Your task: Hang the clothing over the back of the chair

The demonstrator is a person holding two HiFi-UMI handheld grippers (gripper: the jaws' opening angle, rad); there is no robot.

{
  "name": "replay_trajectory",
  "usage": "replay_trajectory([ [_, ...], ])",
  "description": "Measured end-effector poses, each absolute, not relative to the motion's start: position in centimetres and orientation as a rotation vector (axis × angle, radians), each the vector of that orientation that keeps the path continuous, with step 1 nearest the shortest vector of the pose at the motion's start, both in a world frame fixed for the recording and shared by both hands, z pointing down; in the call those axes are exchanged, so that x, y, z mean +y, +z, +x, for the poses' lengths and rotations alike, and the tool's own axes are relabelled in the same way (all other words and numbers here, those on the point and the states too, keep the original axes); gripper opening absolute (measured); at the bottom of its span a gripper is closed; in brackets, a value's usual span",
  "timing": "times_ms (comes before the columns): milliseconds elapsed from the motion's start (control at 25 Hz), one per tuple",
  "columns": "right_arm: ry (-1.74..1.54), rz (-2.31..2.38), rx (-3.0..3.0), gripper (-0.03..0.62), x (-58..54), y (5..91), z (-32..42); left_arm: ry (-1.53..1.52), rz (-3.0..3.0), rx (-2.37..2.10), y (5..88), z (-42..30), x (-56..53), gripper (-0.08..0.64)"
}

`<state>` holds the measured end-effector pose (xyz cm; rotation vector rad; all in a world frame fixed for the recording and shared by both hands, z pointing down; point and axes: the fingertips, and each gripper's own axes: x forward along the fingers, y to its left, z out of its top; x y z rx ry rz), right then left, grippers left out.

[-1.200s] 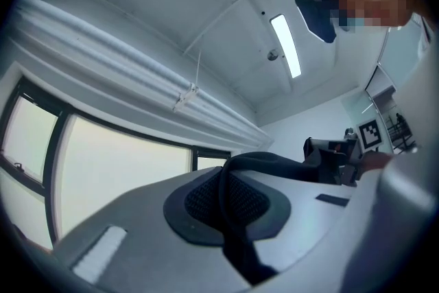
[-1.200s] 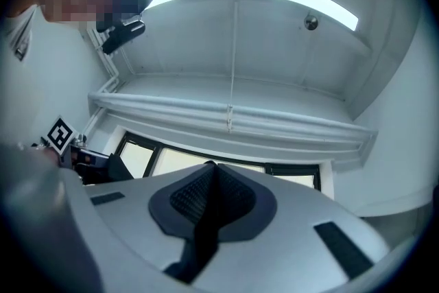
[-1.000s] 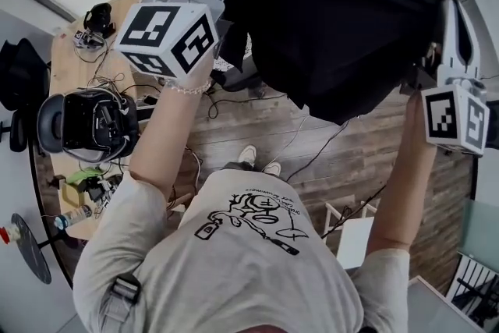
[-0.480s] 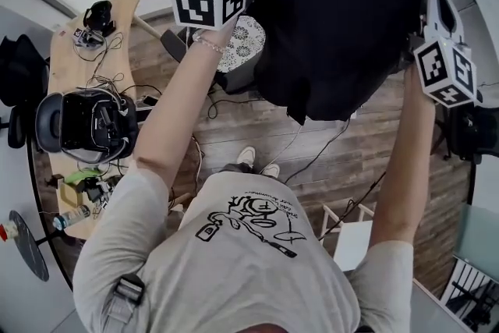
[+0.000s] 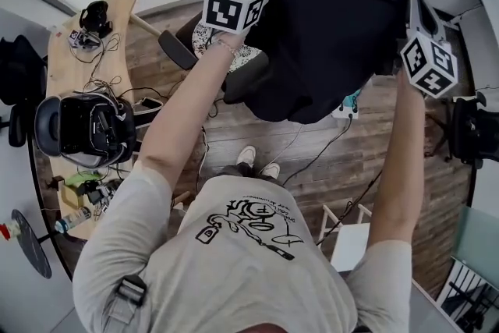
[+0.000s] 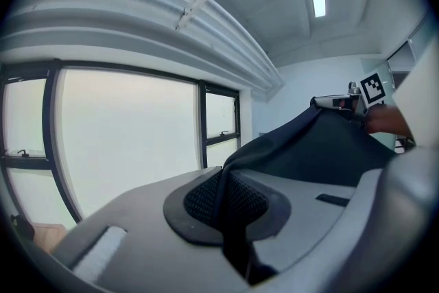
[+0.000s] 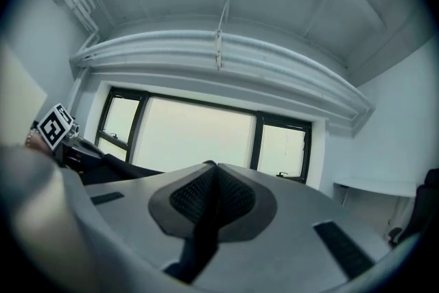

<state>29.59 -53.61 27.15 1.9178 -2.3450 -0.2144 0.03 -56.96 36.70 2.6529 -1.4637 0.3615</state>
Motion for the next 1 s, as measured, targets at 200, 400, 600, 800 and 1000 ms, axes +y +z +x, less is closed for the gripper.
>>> replay_trajectory([
  [200, -0.125, 1.835, -2.255, 0.011, -55.6, 33.0, 30.8, 0.475, 2.604, -1.384, 43.0, 1.5, -57.6, 0.009],
  [400, -0.005, 1.746, -2.222, 0.011, -56.2, 37.8, 31.7, 0.566, 2.562, -1.288, 48.8, 2.3, -56.3, 0.009],
  [600, 0.116, 1.714, -2.251, 0.012, -56.4, 39.3, 32.0, 0.605, 2.549, -1.179, 52.3, 3.9, -54.6, 0.010],
  [800, 0.168, 1.731, -2.282, 0.042, -56.2, 39.2, 32.4, 0.578, 2.552, -1.093, 52.7, 5.2, -53.4, 0.163],
  [1000, 0.165, 1.738, -2.345, 0.086, -55.3, 37.8, 31.6, 0.502, 2.546, -1.069, 50.6, 5.3, -52.5, 0.190],
])
